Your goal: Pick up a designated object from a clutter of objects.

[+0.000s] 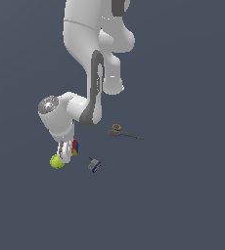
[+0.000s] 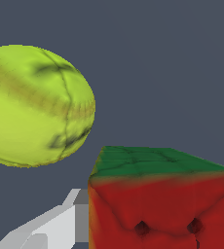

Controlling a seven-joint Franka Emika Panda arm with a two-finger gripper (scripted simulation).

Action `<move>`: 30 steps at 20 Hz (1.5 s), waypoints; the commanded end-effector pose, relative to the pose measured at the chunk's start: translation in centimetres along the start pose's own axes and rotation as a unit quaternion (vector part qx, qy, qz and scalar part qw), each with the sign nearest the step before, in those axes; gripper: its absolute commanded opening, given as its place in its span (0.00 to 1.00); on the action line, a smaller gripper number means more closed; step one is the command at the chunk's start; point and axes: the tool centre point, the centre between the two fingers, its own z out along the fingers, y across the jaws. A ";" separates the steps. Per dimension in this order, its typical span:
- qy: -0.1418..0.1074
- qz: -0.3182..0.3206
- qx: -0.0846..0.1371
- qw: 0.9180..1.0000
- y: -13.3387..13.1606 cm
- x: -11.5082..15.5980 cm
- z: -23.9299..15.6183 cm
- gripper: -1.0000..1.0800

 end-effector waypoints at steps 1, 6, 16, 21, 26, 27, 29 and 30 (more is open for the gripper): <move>0.000 0.000 0.001 1.000 0.1 -0.8 -0.8 0.00; -0.001 0.000 0.001 1.000 0.7 -3.1 -2.9 0.00; -0.002 0.000 0.001 1.000 2.5 -9.6 -8.8 0.00; -0.002 0.000 0.001 1.000 3.3 -12.8 -11.8 0.00; 0.000 0.000 0.001 1.000 4.1 -15.8 -14.7 0.00; 0.000 0.000 0.001 1.000 4.2 -16.4 -15.3 0.00; 0.001 0.000 0.001 1.000 4.5 -17.6 -16.5 0.00; 0.001 0.000 0.002 1.000 4.7 -18.3 -17.1 0.00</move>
